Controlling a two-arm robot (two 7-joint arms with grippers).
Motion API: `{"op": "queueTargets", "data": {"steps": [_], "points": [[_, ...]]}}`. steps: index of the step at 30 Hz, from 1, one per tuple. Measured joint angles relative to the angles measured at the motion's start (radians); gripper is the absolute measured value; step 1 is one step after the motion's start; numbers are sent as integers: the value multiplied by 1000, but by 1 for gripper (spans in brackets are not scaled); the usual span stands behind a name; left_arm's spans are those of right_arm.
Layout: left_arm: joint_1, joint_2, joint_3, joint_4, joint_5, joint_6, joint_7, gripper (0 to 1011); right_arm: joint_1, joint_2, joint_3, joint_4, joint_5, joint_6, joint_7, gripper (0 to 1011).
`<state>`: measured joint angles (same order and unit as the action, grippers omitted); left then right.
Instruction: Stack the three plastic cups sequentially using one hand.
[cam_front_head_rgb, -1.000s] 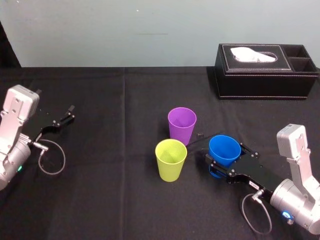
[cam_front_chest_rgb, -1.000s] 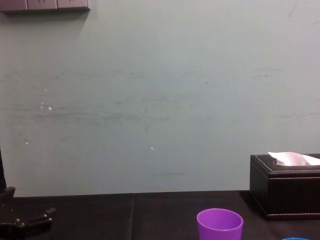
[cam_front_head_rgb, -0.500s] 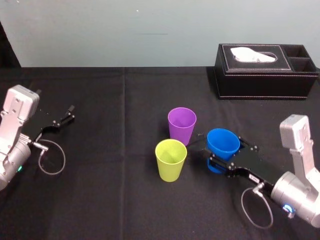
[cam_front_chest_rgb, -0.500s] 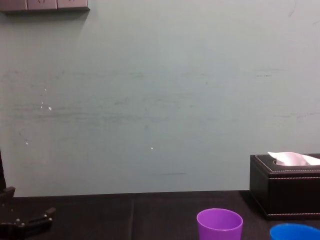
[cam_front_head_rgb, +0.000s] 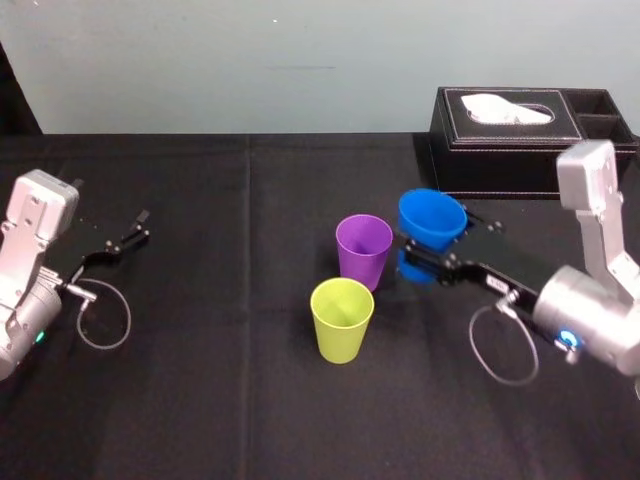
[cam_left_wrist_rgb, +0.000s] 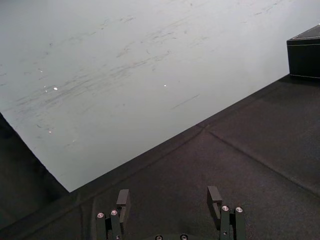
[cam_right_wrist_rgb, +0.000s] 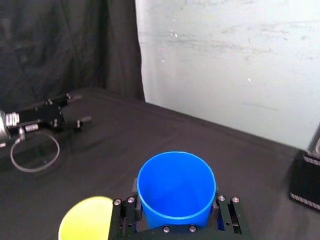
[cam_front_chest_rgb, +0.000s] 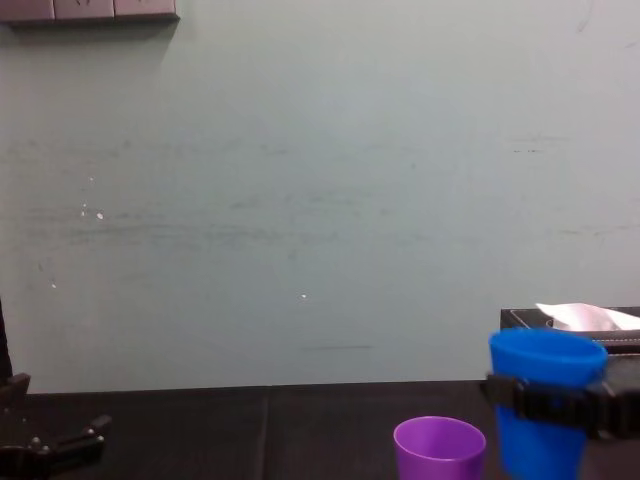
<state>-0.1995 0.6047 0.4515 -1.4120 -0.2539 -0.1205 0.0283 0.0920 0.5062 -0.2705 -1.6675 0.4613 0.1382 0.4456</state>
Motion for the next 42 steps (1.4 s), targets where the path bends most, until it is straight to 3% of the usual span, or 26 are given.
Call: {"op": "queueTargets", "data": {"steps": [7, 17, 42], "points": [[0, 0, 0, 0, 0, 0, 0, 1011, 102, -24, -42, 41, 13, 43, 1, 738], [0, 0, 0, 0, 0, 0, 0, 1011, 199, -55, -95, 123, 17, 68, -14, 738], [0, 0, 0, 0, 0, 0, 0, 1011, 232, -75, -154, 162, 7, 42, -23, 738]]}}
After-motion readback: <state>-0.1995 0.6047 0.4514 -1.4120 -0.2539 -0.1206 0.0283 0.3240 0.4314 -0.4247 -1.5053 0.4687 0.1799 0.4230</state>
